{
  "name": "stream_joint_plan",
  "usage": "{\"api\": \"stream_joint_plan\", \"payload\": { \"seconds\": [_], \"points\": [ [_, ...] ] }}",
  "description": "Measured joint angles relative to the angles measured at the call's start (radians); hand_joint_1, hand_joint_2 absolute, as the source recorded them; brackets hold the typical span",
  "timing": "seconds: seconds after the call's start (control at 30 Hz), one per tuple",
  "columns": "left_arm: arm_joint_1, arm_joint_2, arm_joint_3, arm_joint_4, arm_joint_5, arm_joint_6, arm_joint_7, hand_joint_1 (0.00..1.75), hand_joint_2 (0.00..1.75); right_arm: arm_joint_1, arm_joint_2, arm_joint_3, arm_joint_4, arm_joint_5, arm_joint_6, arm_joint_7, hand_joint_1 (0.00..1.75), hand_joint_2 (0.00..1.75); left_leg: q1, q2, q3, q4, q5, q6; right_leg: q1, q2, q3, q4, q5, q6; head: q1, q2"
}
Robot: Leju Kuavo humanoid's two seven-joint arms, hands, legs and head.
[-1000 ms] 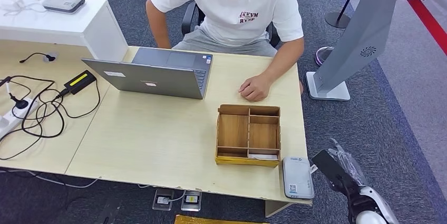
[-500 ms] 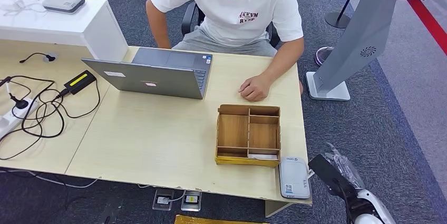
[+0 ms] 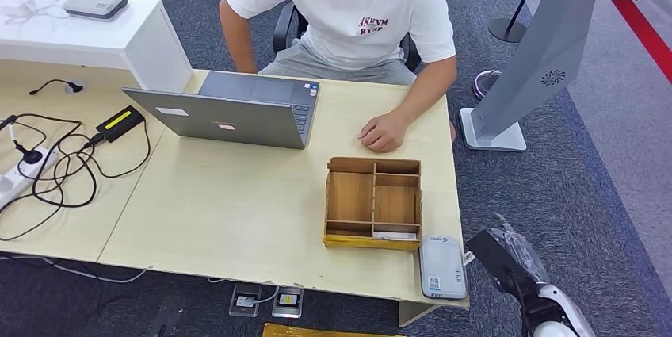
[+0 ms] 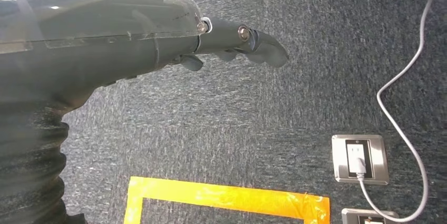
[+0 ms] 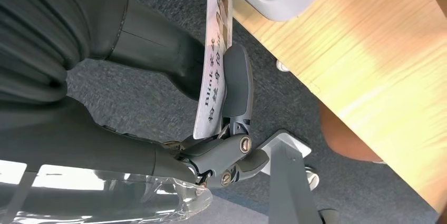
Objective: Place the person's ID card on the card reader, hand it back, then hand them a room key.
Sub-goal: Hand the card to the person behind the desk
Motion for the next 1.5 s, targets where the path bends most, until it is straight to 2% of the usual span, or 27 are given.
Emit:
{"api": "stream_joint_plan", "payload": {
  "seconds": [0.2, 0.3, 0.5, 0.67, 0.83, 1.0, 1.23, 1.5],
  "points": [
    [0.000, 0.000, -0.011, 0.000, 0.014, 0.002, -0.015, 0.00, 1.75, -0.036, -0.010, -0.021, -0.037, -0.008, -0.040, -0.012, 1.75, 1.75, 0.000, 0.000, 0.000, 0.000, 0.000, 0.000, 0.000, 0.000, 0.000, 0.000, 0.000, 0.000, 0.000, 0.000],
    [0.000, -0.001, -0.018, 0.000, 0.021, 0.007, -0.023, 0.00, 1.75, -0.068, -0.010, -0.044, -0.060, -0.008, -0.028, -0.018, 1.75, 1.75, 0.000, 0.000, 0.000, 0.000, 0.000, 0.000, 0.000, 0.000, 0.000, 0.000, 0.000, 0.000, 0.000, 0.000],
    [0.000, -0.004, -0.038, -0.002, 0.032, 0.020, -0.061, 0.00, 1.75, -0.223, -0.006, -0.154, -0.120, 0.008, 0.032, -0.080, 1.75, 1.75, -0.001, 0.001, 0.000, 0.000, 0.000, 0.000, -0.001, 0.001, -0.001, 0.002, 0.001, 0.000, 0.000, 0.000],
    [0.000, -0.005, -0.061, -0.005, 0.030, 0.021, -0.075, 0.00, 1.75, -0.287, 0.011, -0.214, -0.162, 0.035, 0.046, -0.099, 1.75, 1.75, -0.001, 0.000, -0.001, 0.000, 0.001, 0.001, -0.001, 0.000, -0.001, 0.002, 0.001, 0.000, 0.000, 0.000],
    [0.000, -0.005, -0.090, -0.008, 0.019, 0.021, -0.090, 0.00, 1.75, -0.330, 0.051, -0.233, -0.158, 0.101, 0.048, -0.156, 1.75, 1.75, -0.001, 0.000, -0.001, 0.000, 0.001, 0.001, -0.001, 0.000, -0.001, 0.003, 0.000, 0.000, 0.000, 0.000],
    [-0.001, -0.003, -0.120, -0.010, 0.015, 0.020, -0.092, 0.00, 1.75, -0.394, 0.095, -0.235, -0.074, 0.141, 0.040, -0.234, 1.75, 1.75, -0.001, 0.000, -0.001, 0.000, 0.001, 0.000, -0.001, 0.000, -0.002, 0.003, 0.000, 0.000, 0.000, 0.000],
    [-0.020, 0.007, -0.166, -0.016, 0.001, 0.017, -0.078, 0.00, 1.75, -0.531, 0.165, -0.229, 0.135, 0.187, 0.009, -0.324, 1.75, 1.75, -0.001, 0.000, -0.002, 0.000, 0.002, 0.000, -0.001, 0.000, -0.002, 0.004, 0.001, 0.000, 0.000, 0.000],
    [-0.042, 0.017, -0.211, -0.024, -0.007, 0.004, -0.058, 0.00, 1.75, -0.663, 0.241, -0.211, 0.372, 0.197, -0.019, -0.365, 1.75, 1.75, -0.001, -0.001, -0.003, 0.000, 0.002, -0.001, -0.001, -0.001, -0.004, 0.005, 0.001, 0.000, 0.000, 0.000]
  ]
}}
